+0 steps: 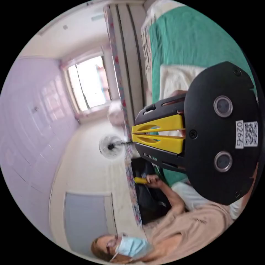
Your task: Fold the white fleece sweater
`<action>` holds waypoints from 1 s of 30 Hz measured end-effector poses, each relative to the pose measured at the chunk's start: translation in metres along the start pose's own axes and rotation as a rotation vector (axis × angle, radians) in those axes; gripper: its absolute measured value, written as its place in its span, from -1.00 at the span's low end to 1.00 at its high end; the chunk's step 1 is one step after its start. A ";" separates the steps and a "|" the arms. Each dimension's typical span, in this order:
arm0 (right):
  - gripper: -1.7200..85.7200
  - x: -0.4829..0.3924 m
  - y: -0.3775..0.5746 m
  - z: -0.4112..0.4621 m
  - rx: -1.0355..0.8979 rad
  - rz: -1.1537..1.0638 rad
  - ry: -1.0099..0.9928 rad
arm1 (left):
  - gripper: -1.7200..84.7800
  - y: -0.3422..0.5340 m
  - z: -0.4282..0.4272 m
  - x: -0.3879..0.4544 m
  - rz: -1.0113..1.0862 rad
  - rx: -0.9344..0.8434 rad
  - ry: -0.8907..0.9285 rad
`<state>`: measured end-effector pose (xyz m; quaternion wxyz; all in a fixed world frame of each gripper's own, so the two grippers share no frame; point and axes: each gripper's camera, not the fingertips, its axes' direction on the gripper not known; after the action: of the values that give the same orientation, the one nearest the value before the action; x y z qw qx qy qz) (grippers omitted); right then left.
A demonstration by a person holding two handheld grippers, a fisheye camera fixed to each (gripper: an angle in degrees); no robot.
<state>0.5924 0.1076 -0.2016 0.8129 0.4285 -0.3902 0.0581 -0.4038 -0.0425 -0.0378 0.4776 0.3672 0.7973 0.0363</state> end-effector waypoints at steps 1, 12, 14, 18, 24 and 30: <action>-0.98 0.007 0.000 0.009 -0.029 0.013 -0.068 | -0.98 0.002 0.002 -0.003 0.001 0.035 0.073; -0.83 0.164 0.029 0.142 -0.565 0.180 0.464 | -0.51 0.010 0.084 -0.204 -0.318 -0.640 -0.797; -0.71 0.206 0.049 0.161 -0.642 0.252 0.521 | -0.42 0.023 0.096 -0.244 -0.334 -0.757 -0.983; -0.58 0.295 0.094 0.199 -0.673 0.478 0.477 | -0.28 0.070 0.156 -0.325 -0.436 -0.998 -1.018; -0.89 0.330 0.139 0.264 -0.727 0.478 0.621 | -0.64 0.122 0.246 -0.378 -0.340 -1.419 -1.281; -0.98 0.298 0.108 0.274 -0.644 0.399 0.348 | -0.93 0.038 0.186 -0.354 -0.377 -1.158 -1.023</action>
<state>0.5913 -0.1002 0.1627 0.9321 0.0521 -0.3205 0.1608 -0.1388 -0.2887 0.1370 0.8977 -0.1093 0.3820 0.1904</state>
